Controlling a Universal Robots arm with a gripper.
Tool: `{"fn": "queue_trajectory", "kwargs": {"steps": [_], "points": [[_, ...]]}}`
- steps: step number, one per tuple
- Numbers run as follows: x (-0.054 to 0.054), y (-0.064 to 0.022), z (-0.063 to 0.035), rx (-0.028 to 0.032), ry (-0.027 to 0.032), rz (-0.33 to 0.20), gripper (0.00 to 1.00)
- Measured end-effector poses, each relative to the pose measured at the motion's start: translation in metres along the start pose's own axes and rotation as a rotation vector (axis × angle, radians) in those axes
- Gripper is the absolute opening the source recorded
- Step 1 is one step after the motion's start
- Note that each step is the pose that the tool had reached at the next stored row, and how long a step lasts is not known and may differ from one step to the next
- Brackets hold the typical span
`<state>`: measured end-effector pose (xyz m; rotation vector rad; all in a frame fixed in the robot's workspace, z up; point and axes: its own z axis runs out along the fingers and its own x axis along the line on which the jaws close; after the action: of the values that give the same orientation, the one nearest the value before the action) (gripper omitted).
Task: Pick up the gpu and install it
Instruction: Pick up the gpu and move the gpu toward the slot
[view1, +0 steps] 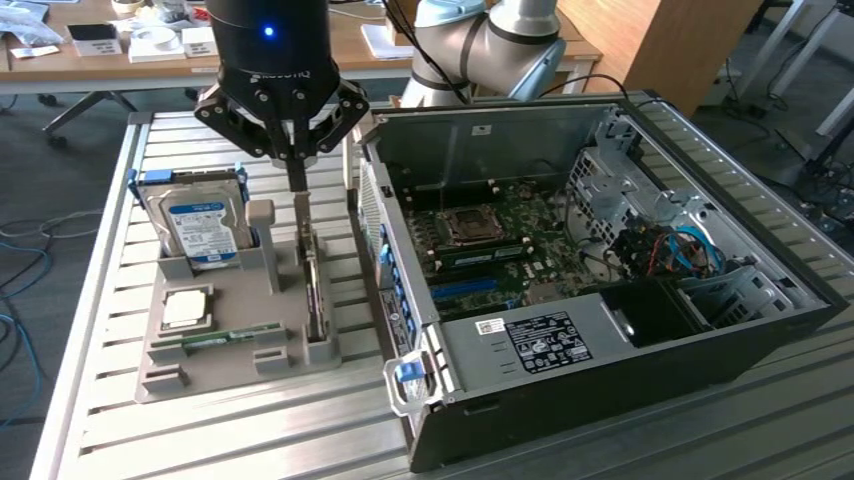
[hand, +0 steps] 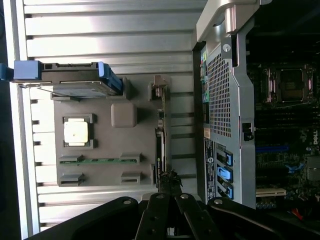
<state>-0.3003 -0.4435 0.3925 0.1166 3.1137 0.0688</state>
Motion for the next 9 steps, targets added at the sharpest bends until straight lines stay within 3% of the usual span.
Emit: {"fn": "queue_trajectory", "kwargs": {"steps": [9], "points": [[0.0,0.0,0.0,0.0,-0.0001,0.0,0.12]]}}
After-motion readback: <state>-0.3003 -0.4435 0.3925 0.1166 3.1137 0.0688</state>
